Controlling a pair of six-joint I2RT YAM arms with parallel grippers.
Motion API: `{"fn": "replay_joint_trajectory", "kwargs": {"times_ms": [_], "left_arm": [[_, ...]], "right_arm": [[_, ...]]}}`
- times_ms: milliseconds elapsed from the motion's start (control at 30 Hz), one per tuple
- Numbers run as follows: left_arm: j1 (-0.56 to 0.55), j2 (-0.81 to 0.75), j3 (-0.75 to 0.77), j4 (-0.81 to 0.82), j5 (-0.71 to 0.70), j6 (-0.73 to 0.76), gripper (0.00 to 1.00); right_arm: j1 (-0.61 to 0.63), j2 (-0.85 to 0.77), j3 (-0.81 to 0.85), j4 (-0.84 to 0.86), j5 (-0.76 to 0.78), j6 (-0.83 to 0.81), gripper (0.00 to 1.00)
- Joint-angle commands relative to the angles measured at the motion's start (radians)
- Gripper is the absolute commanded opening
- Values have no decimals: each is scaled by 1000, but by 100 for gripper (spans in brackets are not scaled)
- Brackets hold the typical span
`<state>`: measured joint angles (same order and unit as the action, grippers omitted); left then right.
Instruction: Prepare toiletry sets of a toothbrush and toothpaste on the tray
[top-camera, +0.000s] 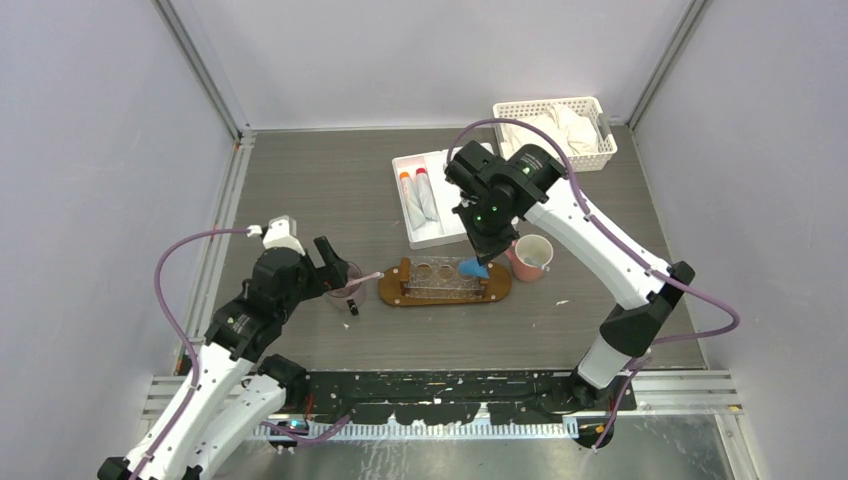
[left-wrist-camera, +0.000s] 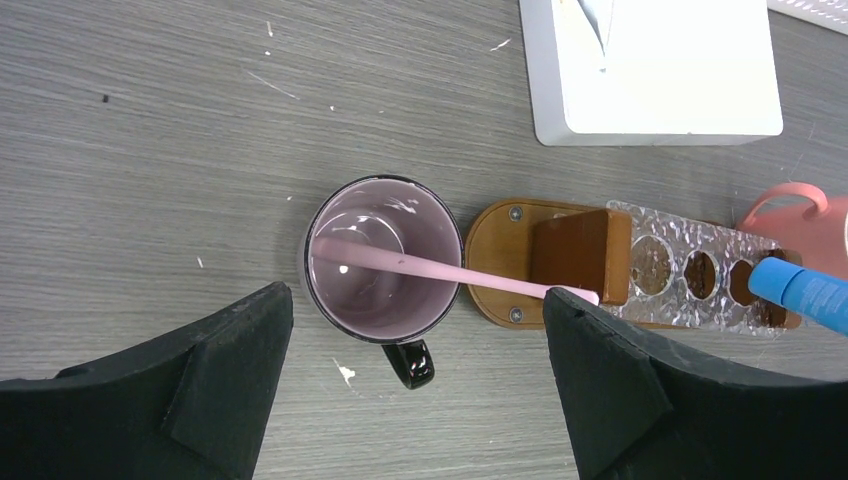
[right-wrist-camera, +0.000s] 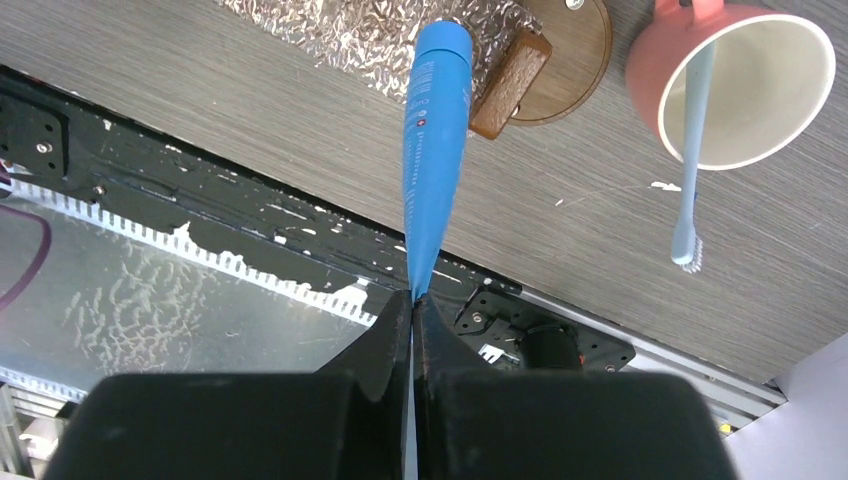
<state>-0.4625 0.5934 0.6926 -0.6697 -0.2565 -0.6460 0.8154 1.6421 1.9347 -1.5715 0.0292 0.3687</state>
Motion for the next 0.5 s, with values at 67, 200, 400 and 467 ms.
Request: {"fn": "replay_joint_trajectory", "kwargs": {"times_ms": [67,200,400,467], "left_arm": [[4,11,-16,81,21,15,97],[4,11,-34,98,22,18,98],[4,14,-49,113,26,22,98],[4,14,-51,115,26,21,98]], "right_arm": [[-14,38,68,-55,-10,5,1],[-14,52,62,-58,-8,9,1],[-14,61,58,-60,-14,15,1],[-13,60,58,-64,-15,17,1]]}}
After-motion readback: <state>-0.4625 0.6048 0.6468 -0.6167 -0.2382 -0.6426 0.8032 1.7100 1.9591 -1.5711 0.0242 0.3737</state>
